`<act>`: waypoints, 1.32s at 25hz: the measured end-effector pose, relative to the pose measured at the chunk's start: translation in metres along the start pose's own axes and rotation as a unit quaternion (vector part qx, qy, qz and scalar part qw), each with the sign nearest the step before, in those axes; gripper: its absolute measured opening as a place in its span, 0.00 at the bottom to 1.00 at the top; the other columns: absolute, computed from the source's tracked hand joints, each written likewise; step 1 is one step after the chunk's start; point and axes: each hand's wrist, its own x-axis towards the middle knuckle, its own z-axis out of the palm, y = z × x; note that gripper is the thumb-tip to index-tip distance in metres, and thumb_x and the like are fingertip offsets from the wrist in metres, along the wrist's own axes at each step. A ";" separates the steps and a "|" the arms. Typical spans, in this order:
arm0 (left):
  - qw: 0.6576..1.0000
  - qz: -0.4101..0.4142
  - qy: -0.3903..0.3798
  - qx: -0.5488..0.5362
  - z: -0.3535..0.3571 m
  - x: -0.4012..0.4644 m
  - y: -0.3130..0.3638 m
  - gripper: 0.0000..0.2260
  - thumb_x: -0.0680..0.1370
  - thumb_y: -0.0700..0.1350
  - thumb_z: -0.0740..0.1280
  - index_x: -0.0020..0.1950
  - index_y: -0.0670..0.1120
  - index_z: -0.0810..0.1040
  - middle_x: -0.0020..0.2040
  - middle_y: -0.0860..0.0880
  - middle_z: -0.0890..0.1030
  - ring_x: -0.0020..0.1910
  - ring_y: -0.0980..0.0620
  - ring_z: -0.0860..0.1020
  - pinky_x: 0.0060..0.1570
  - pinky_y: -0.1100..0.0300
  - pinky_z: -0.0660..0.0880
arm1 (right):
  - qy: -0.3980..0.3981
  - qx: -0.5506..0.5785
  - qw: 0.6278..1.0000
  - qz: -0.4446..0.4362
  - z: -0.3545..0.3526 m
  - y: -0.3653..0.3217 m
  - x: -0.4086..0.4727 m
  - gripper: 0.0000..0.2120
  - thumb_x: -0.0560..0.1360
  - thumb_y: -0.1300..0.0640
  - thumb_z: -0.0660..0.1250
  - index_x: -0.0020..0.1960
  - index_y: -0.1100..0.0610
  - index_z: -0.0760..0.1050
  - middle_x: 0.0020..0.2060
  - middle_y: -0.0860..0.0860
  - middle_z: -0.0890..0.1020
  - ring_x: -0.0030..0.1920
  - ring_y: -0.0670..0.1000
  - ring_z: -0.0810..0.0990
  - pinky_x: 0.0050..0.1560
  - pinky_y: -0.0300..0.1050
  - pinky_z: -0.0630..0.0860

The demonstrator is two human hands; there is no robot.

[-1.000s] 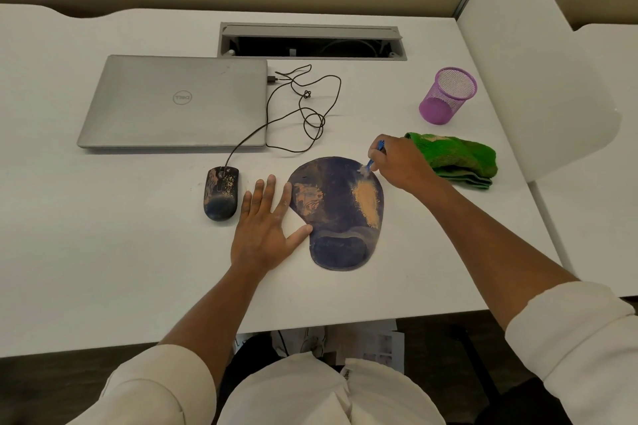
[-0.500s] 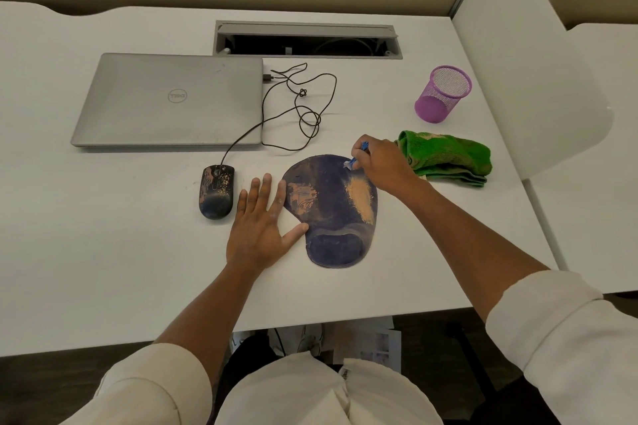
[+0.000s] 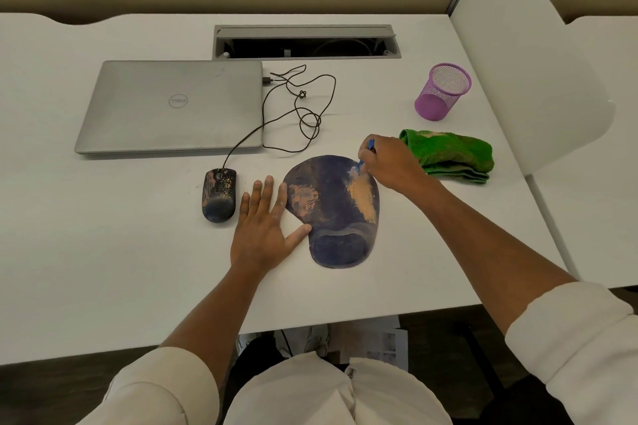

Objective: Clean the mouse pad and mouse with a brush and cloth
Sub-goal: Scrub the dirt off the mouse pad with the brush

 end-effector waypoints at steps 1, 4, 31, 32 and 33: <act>1.000 0.000 -0.001 0.000 0.000 0.000 0.000 0.45 0.75 0.78 0.44 0.84 0.52 0.41 0.84 0.48 0.38 0.82 0.47 0.35 0.81 0.46 0.42 | 0.001 0.028 1.000 0.002 0.001 -0.002 -0.003 0.09 0.78 0.56 0.60 0.44 0.56 0.77 0.35 0.50 0.81 0.35 0.50 0.78 0.36 0.47 0.73; 1.000 0.000 -0.001 -0.001 -0.001 0.000 0.000 0.45 0.75 0.78 0.43 0.84 0.52 0.41 0.84 0.48 0.38 0.82 0.47 0.35 0.81 0.46 0.41 | -0.022 0.046 0.998 0.021 0.015 -0.005 -0.018 0.09 0.79 0.55 0.60 0.47 0.57 0.79 0.38 0.52 0.84 0.39 0.53 0.81 0.41 0.49 0.76; 1.000 0.001 0.013 -0.013 0.001 0.000 0.000 0.45 0.75 0.77 0.46 0.84 0.51 0.45 0.84 0.47 0.42 0.82 0.47 0.38 0.81 0.46 0.42 | -0.060 -0.063 0.996 -0.015 -0.018 0.001 0.016 0.10 0.77 0.55 0.62 0.46 0.57 0.81 0.40 0.54 0.84 0.41 0.54 0.80 0.42 0.48 0.76; 1.000 0.000 0.012 -0.009 0.001 0.000 -0.001 0.45 0.75 0.77 0.45 0.84 0.51 0.45 0.84 0.47 0.42 0.82 0.47 0.38 0.81 0.47 0.42 | -0.070 -0.037 0.997 -0.023 -0.017 -0.001 0.016 0.09 0.77 0.55 0.63 0.47 0.56 0.82 0.40 0.54 0.85 0.42 0.54 0.81 0.44 0.49 0.77; 1.000 -0.001 0.012 -0.007 0.001 0.000 0.000 0.45 0.75 0.77 0.45 0.84 0.51 0.44 0.84 0.47 0.41 0.82 0.47 0.37 0.81 0.47 0.41 | -0.081 -0.032 0.996 -0.024 -0.015 -0.002 0.015 0.09 0.77 0.55 0.63 0.47 0.56 0.82 0.40 0.54 0.85 0.42 0.54 0.81 0.45 0.49 0.78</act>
